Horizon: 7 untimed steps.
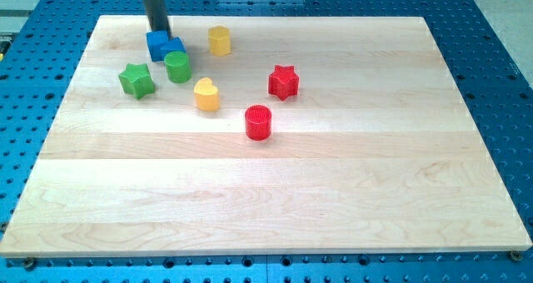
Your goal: Place yellow blocks and green blocks in a diagonal line
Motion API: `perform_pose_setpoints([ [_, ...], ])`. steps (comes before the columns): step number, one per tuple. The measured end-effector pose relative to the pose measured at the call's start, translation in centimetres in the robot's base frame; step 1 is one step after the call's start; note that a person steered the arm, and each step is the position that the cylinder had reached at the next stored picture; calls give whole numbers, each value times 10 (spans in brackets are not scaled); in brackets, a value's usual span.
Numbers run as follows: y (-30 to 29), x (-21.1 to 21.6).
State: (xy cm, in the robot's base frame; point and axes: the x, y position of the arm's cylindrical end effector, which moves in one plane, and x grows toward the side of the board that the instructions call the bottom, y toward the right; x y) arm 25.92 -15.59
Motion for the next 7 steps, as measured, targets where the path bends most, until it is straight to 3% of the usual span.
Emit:
perform_pose_setpoints([
  [1,36,33],
  [4,184,11],
  [5,146,-22],
  [6,122,-29],
  [7,34,-28],
])
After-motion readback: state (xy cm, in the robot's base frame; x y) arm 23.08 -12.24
